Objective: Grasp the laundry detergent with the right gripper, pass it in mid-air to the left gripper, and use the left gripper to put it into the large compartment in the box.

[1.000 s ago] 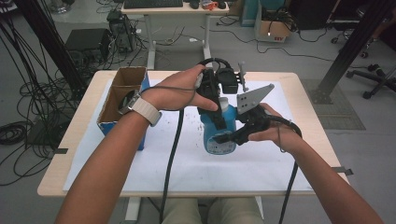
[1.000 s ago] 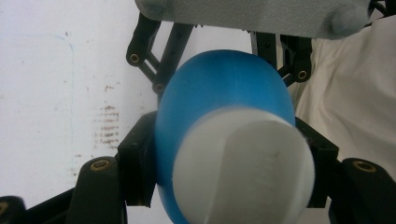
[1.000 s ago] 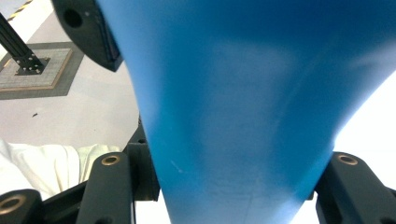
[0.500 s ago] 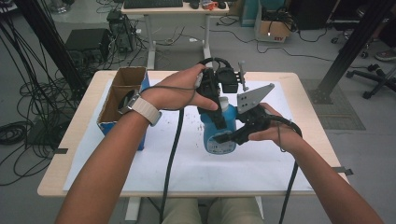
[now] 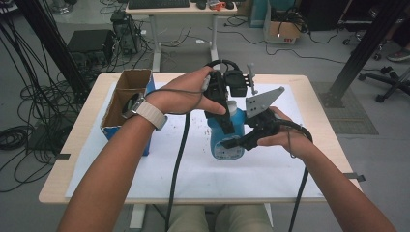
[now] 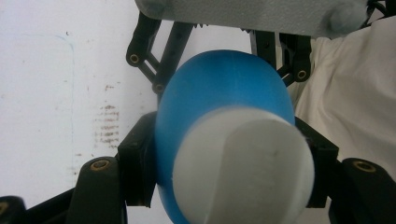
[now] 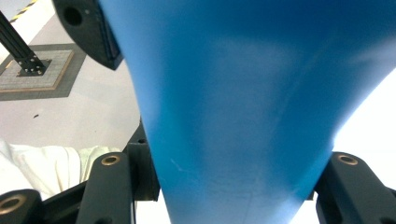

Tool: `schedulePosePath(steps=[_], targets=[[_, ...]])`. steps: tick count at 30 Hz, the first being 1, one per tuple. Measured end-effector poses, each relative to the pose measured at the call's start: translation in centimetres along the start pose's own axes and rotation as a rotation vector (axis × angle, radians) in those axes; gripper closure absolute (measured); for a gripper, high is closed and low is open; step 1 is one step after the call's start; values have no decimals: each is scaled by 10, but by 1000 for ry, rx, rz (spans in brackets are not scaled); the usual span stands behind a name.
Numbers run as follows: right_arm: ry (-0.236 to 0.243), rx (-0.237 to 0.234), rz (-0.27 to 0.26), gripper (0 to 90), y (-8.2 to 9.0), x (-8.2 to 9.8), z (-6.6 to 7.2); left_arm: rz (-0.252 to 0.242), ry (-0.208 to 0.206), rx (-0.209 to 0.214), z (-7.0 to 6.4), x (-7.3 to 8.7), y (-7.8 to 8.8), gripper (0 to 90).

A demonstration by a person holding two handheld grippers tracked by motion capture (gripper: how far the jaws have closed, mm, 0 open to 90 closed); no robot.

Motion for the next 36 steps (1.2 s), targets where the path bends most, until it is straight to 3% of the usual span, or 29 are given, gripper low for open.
schedulePosePath(steps=[16,31,36], targets=[[12,2,-20,431,2,-3,3,7,-15,-16,-4,-3,4,373],[10,-6,-35,430,4,-3,4,9,2,-20,-5,-6,5,373],[10,-8,-42,429,5,-2,3,12,-13,-23,-4,-8,5,373]])
Point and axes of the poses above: each handheld gripper's, and its own axes: y roughly backward along the jaws, x roughly out of its underside, z roughly to its left, the point moved 6 cm from there along -y, roughly forward along the jaws, and after that the axes turned 3 degrees about -z, right-handed, at the moved point
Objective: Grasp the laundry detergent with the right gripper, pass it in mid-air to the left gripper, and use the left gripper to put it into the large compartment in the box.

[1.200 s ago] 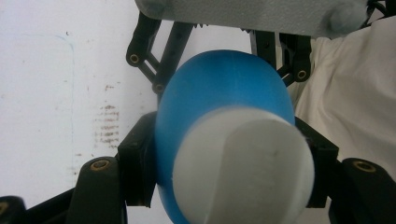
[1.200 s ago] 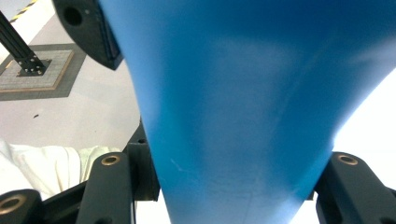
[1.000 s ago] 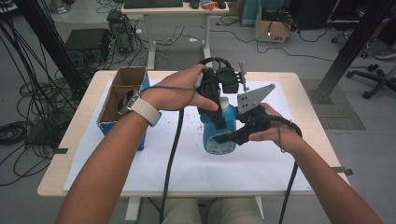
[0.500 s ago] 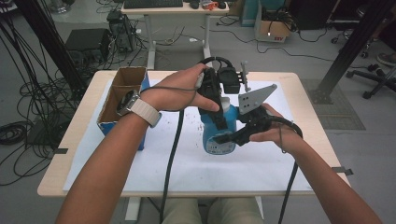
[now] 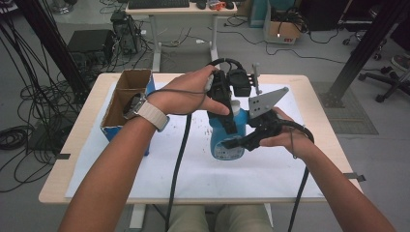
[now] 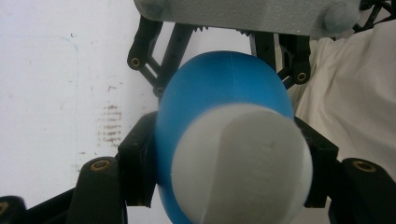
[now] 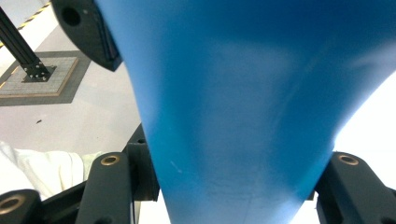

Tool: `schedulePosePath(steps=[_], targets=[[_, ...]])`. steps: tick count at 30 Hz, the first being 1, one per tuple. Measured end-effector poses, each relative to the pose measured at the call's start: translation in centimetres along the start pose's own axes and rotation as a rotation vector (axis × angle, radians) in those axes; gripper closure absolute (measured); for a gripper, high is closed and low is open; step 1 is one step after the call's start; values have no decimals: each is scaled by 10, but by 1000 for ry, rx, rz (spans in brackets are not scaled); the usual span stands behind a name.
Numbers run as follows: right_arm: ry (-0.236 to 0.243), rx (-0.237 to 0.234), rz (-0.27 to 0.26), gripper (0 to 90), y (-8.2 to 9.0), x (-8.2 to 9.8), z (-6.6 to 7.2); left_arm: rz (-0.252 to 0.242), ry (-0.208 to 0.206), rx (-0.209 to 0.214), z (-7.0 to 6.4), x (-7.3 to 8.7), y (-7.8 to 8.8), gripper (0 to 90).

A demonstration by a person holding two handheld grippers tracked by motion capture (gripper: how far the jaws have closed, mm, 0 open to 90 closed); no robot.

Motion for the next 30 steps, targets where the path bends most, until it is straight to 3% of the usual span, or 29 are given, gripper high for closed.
schedulePosePath(steps=[4,6,8,11,12,14,16,21,22,24,26,30], targets=[[9,-1,-6,416,1,1,0,12,12,-3,-1,-1,0,374],[13,15,-14,274,1,0,0,36,22,-5,-1,0,-2,374],[-22,16,-12,172,4,1,-2,55,21,-7,0,1,-2,374],[-75,28,13,98,15,11,-3,75,40,-9,0,5,-1,374],[-87,38,28,76,19,15,-4,82,32,-7,2,6,0,374],[-139,46,45,51,27,23,-6,87,52,-14,1,8,0,375],[-161,82,89,37,36,35,-11,89,62,-23,2,9,1,374],[-161,107,198,35,54,55,-16,84,102,-40,3,12,6,374],[-143,113,217,41,57,58,-19,82,115,-47,4,12,8,374],[-124,152,250,43,64,61,-23,81,156,-60,6,13,13,374],[-91,156,280,40,72,63,-28,78,197,-76,8,14,17,374],[-86,179,309,35,83,64,-31,96,283,-115,15,15,27,374]])
Point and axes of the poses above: each handheld gripper's, and its own axes: y roughly backward along the jaws, x roughly out of its underside, z roughly to its left, the point moved 6 cm from there along -y, roughly forward along the jaws, and after that the axes turned 3 degrees about -z, right-handed, at the moved point
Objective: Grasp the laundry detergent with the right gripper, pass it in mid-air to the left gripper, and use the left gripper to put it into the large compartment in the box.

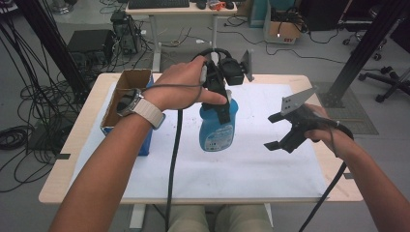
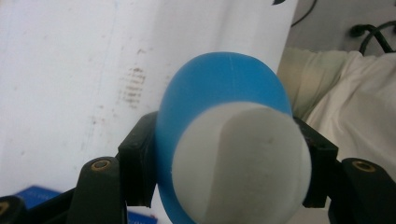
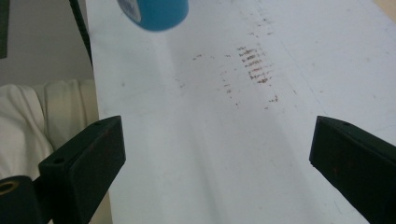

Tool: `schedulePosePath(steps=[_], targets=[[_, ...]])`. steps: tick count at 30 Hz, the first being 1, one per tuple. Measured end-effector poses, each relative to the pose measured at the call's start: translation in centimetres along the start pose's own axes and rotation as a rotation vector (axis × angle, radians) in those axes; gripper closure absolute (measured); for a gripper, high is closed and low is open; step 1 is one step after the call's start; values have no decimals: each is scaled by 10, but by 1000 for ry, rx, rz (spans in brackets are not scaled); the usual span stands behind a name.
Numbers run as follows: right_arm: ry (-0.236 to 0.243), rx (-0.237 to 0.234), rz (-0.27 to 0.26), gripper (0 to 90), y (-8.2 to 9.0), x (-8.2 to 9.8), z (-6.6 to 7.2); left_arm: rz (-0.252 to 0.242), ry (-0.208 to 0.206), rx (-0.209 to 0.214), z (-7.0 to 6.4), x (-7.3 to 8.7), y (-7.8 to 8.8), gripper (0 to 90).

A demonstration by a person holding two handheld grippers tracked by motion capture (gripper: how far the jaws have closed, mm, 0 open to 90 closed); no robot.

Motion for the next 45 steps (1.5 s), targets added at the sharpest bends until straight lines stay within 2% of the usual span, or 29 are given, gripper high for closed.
schedulePosePath(steps=[3,4,7,8,10,13,14,17,19,22,24,25,26,28,33,35,37,38,40,45], targets=[[-24,34,17,35,5,3,-6,15,67,-35,8,1,9,374],[-44,50,16,34,7,4,-7,7,86,-35,12,1,12,374],[-54,69,13,36,12,5,-11,5,173,-52,19,4,22,374],[-57,75,21,36,14,6,-12,18,198,-55,21,5,25,374],[-63,89,32,36,16,8,-14,6,235,-72,26,7,31,374],[-106,105,14,36,17,9,-14,-13,320,-94,34,9,41,374],[-81,107,24,35,19,11,-17,-9,346,-101,36,10,45,374],[-91,112,31,37,19,15,-18,-4,425,-139,47,15,55,374],[-95,120,36,37,20,18,-20,2,453,-159,52,18,61,374],[-130,131,30,37,21,20,-21,12,518,-175,62,25,70,374],[-117,135,38,36,24,22,-24,8,564,-189,68,29,77,374],[-152,142,58,37,26,23,-23,5,585,-194,71,31,80,374],[-161,148,41,37,25,23,-23,9,601,-205,74,34,84,374],[-162,151,51,36,26,24,-24,-4,618,-225,80,37,88,374],[-158,154,72,37,25,27,-26,-20,716,-251,91,52,100,374],[-158,151,76,38,25,28,-27,-43,773,-256,96,59,105,374],[-154,153,77,38,26,29,-28,-35,817,-267,101,68,110,374],[-161,154,80,37,27,29,-28,-19,820,-275,104,72,113,374],[-159,152,83,37,27,29,-29,-14,859,-292,107,79,114,374],[-158,148,90,38,26,30,-29,-30,960,-305,118,102,120,374]])
Point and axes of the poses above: each handheld gripper's, and its own axes: y roughly backward along the jaws, x roughly out of its underside, z roughly to its left, the point moved 6 cm from there along -y, roughly forward along the jaws, and after that the axes turned 3 degrees about -z, right-handed, at the moved point
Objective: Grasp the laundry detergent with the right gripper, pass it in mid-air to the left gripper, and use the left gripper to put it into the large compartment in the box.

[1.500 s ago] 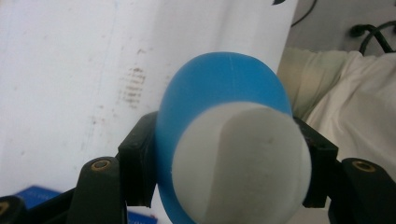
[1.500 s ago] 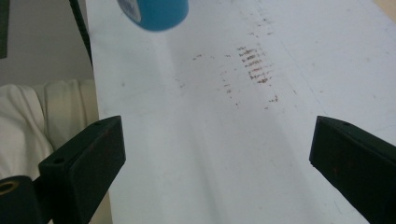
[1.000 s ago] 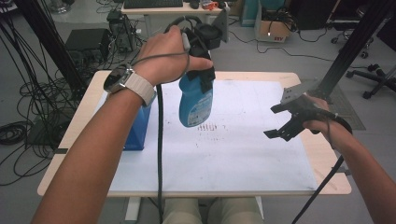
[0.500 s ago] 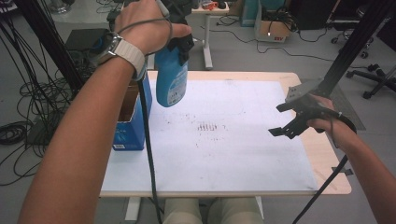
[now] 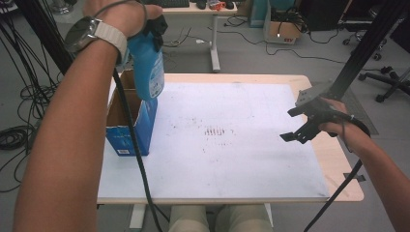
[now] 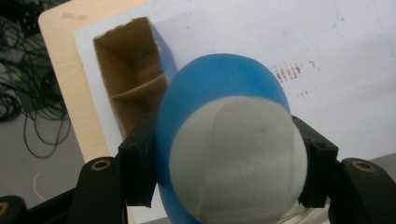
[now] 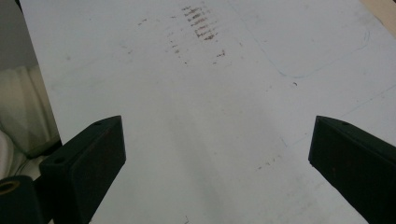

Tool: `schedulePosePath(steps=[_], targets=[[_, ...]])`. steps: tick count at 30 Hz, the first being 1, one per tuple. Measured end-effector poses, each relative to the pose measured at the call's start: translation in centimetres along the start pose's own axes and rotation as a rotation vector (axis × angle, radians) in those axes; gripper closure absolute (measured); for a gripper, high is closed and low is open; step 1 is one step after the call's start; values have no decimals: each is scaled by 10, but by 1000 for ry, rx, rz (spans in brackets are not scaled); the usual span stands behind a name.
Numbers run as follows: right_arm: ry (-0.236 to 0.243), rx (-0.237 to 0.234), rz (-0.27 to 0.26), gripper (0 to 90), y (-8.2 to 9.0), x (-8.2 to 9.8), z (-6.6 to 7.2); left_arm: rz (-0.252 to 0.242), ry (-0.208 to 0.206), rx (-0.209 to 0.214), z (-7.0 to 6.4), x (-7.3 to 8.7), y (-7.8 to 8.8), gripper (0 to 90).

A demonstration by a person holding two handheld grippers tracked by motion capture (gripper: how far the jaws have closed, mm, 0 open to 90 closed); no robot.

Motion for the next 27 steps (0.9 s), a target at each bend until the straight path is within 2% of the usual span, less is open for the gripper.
schedulePosePath(steps=[7,9,14,21,27], targets=[[-9,3,5,38,1,2,-2,2,95,-49,31,10,-6,375],[-9,1,7,38,0,4,-2,0,134,-53,41,13,-9,375],[-20,4,5,38,-1,6,-3,-2,194,-72,56,19,-20,375],[-17,-6,-6,39,-4,6,-2,-8,242,-66,70,27,-44,375],[-29,-1,-12,38,-5,7,-3,-5,243,-72,75,33,-63,375]])
Point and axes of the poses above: each handheld gripper's, and its own axes: y roughly backward along the jaws, x roughly out of its underside, z roughly to its left, the point moved 6 cm from there along -y, roughly forward along the jaws, and after that the axes turned 3 degrees about -z, right-handed, at the moved point
